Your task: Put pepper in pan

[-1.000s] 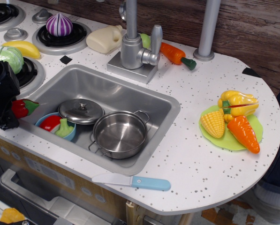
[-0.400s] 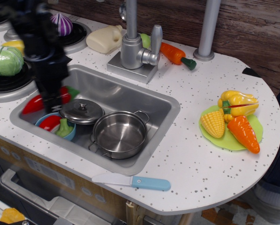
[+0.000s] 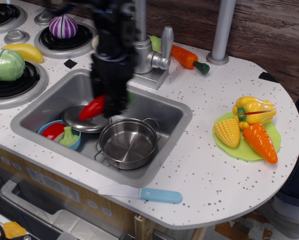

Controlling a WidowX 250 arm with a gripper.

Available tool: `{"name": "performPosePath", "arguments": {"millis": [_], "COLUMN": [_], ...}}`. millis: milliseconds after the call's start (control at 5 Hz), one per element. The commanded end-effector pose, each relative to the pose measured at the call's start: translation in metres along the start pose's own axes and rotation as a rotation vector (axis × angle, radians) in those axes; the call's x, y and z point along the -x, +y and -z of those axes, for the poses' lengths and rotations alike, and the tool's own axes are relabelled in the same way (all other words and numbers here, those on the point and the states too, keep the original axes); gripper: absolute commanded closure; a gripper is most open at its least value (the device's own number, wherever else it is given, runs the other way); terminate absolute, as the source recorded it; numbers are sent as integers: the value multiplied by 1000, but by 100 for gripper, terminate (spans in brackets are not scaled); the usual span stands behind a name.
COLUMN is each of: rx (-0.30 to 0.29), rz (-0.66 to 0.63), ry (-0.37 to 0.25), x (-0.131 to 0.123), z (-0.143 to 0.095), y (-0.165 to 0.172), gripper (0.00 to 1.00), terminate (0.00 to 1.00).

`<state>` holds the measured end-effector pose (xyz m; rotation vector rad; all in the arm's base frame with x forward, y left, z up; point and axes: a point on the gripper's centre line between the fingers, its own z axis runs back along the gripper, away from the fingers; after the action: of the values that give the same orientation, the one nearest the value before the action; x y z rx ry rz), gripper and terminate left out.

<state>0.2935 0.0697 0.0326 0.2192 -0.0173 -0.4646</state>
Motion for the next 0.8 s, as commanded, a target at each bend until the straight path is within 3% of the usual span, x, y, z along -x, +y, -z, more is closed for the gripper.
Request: {"name": "performPosePath", "arguments": {"millis": [0, 200, 600], "rx": [44, 78, 78], "rz": [-57, -69, -69], "ry": [-58, -135, -135], "x": [-17, -16, -16], "z": [-3, -4, -4], "y": [-8, -17, -17], "gripper": [0, 0, 0], "terminate": [0, 0, 0]}}
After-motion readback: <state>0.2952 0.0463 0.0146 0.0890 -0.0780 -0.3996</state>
